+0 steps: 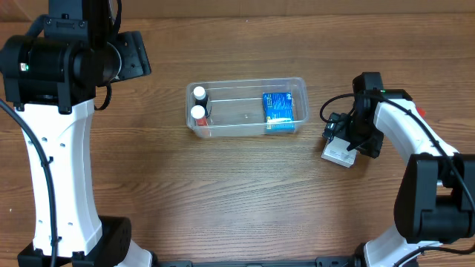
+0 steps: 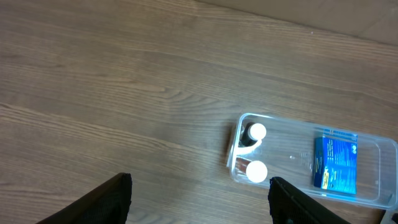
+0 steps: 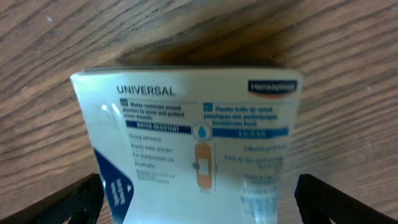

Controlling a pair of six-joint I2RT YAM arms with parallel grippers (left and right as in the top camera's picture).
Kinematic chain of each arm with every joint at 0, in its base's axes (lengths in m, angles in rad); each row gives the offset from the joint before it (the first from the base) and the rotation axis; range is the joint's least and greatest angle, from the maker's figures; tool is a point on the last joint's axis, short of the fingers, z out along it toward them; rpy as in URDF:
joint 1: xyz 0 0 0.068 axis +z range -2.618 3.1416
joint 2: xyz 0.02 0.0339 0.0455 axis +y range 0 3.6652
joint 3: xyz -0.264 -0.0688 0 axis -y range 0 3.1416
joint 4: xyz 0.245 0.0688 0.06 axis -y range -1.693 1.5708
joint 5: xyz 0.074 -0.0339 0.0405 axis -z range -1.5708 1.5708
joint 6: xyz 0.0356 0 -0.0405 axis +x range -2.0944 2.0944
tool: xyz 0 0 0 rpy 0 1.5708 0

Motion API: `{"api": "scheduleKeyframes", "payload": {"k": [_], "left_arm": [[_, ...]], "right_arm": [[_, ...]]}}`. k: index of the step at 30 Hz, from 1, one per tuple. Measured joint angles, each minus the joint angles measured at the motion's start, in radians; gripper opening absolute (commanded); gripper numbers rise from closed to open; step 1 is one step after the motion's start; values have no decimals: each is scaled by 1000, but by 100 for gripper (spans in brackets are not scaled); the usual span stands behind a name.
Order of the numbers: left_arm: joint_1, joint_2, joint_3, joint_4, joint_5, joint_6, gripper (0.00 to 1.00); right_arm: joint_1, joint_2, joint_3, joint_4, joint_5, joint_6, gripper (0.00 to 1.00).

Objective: Pack container
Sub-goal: 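Move the right gripper to the white box and grasp it, then place the white box in the container beside the blue box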

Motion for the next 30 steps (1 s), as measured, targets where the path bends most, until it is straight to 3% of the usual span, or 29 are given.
{"api": "scheduleKeyframes", "payload": {"k": [18,25,30], "left_arm": [[0,0,0,-1,0,0,72],[0,0,0,-1,0,0,72],[0,0,0,-1,0,0,72]], "right_arm": [[0,1,-82,80,0,-7,93],[0,1,-82,89,-3,-10,77],[0,1,-82,90,-4,-10,71]]}}
